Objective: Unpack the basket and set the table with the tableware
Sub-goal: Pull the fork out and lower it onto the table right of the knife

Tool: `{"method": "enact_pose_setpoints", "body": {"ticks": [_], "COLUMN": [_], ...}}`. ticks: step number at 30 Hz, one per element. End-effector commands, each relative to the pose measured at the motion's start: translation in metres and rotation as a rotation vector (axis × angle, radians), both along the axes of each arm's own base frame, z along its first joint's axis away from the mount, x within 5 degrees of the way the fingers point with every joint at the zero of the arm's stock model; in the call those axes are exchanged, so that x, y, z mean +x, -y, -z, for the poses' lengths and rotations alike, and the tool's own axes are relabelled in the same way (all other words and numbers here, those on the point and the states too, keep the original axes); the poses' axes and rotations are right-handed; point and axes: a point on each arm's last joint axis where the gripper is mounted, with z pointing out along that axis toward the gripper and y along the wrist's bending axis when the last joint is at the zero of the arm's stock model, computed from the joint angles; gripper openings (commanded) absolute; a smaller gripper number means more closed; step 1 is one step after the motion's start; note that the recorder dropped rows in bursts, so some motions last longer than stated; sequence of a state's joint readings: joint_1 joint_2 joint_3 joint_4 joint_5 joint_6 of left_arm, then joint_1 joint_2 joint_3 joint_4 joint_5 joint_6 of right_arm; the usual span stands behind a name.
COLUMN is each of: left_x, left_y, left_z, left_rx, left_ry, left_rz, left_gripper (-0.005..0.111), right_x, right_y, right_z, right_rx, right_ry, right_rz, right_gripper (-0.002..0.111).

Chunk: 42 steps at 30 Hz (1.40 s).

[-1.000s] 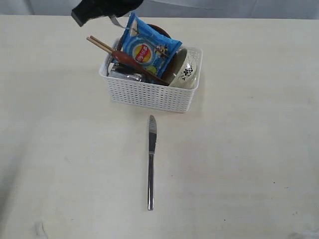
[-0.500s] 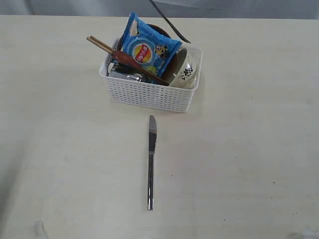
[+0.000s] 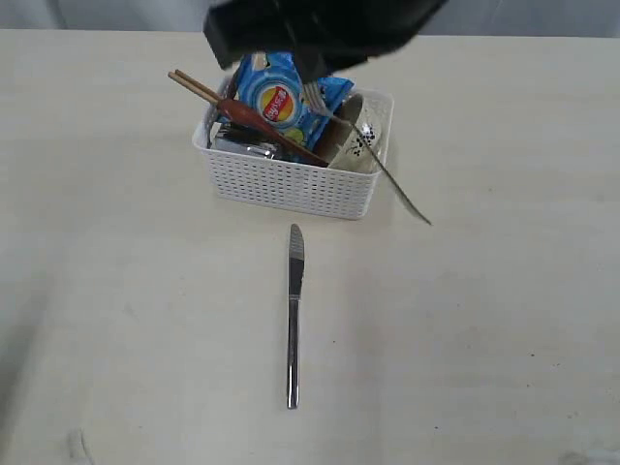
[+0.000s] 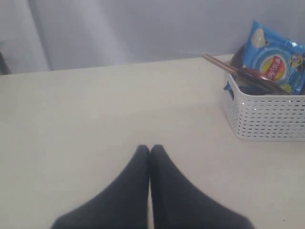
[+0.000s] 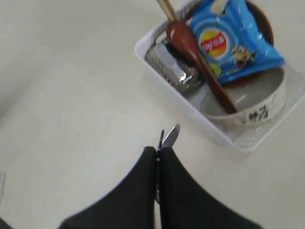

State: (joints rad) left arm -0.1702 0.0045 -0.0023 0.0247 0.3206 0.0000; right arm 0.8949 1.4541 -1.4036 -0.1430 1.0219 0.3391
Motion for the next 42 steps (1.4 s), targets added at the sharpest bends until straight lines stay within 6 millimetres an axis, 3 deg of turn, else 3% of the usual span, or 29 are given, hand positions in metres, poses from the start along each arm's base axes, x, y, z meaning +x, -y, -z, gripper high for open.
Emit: {"method": "enact_pose_setpoints", "body": {"ticks": [1,7,12,18,20,24,26,31,37,42], "left_x": [0.000,0.000,0.000,0.000,0.000,0.000,0.000,0.000,0.000,0.000], "left_y": [0.000,0.000,0.000,0.000,0.000,0.000,0.000,0.000,0.000,0.000], "left_z": [0.000,0.000,0.000,0.000,0.000,0.000,0.000,0.000,0.000,0.000], "left_rx": [-0.004,-0.004,-0.004,-0.004,-0.004,-0.004,-0.004,-0.004,-0.004,-0.004], "left_ry": [0.002,0.002,0.002,0.002,0.002,0.002,0.002,0.002,0.002,0.002], "left_rz": [0.003,0.003,0.003,0.003,0.003,0.003,0.003,0.003,0.003,0.003], "left_gripper": [0.000,0.000,0.000,0.000,0.000,0.000,0.000,0.000,0.000,0.000], "right_x": [-0.020,-0.030,-0.025,-0.005,0.015,0.044,0.050,0.056,0.066,0.067], "right_y": [0.011,0.009,0.001,-0.011,-0.003,0.014,0.014,0.004,0.001,0.002], "right_z": [0.026,0.068,0.095,0.130,0.142,0.157,0.164,0.185,0.189,0.211], "right_rx": [0.052,0.135,0.132,0.107,0.115,0.161,0.194,0.251,0.322,0.233], "right_ry": [-0.132,-0.261,-0.331,-0.380,-0.387,-0.409,-0.430,-0.494,-0.450,-0.467], "right_rz": [0.049,0.121,0.189,0.276,0.352,0.512,0.556,0.621,0.656,0.646], "right_gripper": [-0.001,-0.001,-0.001,-0.001,-0.001,-0.001,-0.001,-0.001,-0.001,-0.001]}}
